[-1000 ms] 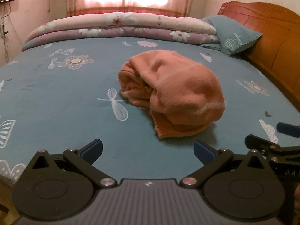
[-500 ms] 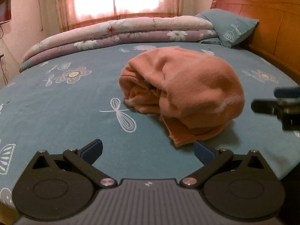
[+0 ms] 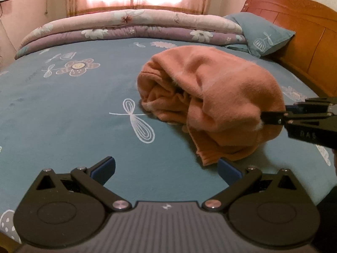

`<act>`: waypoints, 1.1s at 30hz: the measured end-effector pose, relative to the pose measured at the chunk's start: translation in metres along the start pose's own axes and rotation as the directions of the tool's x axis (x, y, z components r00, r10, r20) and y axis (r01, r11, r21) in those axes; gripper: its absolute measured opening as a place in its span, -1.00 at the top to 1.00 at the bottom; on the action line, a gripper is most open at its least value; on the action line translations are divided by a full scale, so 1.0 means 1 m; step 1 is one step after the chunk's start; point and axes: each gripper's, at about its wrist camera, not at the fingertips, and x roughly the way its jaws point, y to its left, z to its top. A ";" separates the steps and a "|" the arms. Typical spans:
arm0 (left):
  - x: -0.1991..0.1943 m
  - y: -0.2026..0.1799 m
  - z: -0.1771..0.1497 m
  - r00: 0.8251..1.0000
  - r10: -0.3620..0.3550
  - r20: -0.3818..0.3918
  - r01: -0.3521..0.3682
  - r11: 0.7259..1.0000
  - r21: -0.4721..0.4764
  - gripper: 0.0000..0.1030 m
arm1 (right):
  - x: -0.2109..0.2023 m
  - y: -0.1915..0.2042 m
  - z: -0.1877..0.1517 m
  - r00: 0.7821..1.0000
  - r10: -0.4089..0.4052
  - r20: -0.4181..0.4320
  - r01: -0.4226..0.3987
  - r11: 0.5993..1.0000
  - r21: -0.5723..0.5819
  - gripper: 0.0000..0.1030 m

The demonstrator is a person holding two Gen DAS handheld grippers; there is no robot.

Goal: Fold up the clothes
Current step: 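Grasp the pink sweater's edge with the right gripper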

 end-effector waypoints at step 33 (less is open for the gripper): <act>-0.009 0.001 -0.008 1.000 0.025 0.002 -0.025 0.999 0.031 -0.99 | 0.009 0.063 0.041 0.990 0.138 0.013 -0.136 0.987 -0.080 0.06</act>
